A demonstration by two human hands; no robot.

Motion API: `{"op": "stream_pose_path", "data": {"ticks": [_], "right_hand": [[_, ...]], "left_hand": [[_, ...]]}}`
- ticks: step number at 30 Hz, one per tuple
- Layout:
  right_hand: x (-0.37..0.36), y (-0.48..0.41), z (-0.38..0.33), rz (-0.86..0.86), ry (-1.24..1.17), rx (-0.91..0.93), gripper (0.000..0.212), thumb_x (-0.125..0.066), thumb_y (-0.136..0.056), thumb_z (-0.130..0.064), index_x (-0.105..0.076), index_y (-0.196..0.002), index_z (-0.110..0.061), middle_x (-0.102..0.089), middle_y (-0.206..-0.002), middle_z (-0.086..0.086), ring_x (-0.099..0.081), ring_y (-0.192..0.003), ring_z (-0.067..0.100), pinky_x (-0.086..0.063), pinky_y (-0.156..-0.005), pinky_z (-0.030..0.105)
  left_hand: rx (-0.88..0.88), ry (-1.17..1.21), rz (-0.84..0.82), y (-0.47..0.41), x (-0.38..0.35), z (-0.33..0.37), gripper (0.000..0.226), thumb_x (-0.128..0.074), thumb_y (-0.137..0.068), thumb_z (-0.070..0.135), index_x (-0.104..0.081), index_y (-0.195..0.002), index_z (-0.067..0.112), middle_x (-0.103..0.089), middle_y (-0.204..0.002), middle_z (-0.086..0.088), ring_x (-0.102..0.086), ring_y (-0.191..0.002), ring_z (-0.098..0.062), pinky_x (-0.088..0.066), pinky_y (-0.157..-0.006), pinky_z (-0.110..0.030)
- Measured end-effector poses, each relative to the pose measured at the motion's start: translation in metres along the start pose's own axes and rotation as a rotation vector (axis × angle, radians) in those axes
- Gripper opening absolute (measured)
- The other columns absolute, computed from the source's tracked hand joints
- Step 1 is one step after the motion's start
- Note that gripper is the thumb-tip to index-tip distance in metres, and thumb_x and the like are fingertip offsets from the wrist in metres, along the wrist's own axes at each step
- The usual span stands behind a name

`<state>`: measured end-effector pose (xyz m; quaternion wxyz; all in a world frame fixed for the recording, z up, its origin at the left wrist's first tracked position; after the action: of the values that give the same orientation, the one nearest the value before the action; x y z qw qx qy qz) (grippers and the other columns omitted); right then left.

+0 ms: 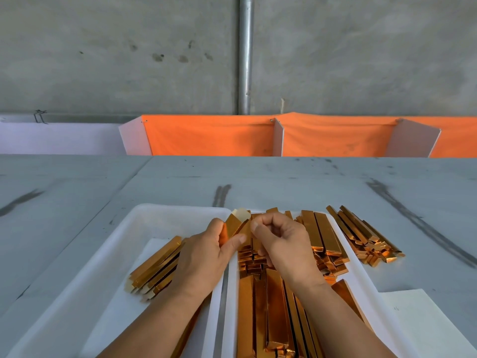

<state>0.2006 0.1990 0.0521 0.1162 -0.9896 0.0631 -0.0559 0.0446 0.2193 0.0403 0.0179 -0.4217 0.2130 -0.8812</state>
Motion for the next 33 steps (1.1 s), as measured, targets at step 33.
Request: {"op": "stream_pose_path", "data": {"ticks": [33], "right_hand": [[0.003, -0.005, 0.004, 0.043, 0.398, 0.085, 0.040, -0.052, -0.098, -0.035, -0.063, -0.069, -0.011, -0.053, -0.081, 0.001, -0.047, -0.086, 0.000, -0.035, -0.068, 0.020]], "left_hand": [[-0.241, -0.391, 0.107, 0.006, -0.001, 0.025, 0.055, -0.026, -0.080, 0.074, -0.045, -0.088, 0.024, -0.047, -0.065, 0.010, -0.051, -0.052, -0.011, -0.028, -0.047, -0.020]]}}
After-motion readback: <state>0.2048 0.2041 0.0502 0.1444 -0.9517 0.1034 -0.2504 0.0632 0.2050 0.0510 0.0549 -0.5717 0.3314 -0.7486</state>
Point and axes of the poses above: each hand's wrist, its own y-axis away from the middle knuckle, its own x-axis out of the back of the hand, z = x × y, the point moved 7 cm from there along -y, towards the middle knuckle
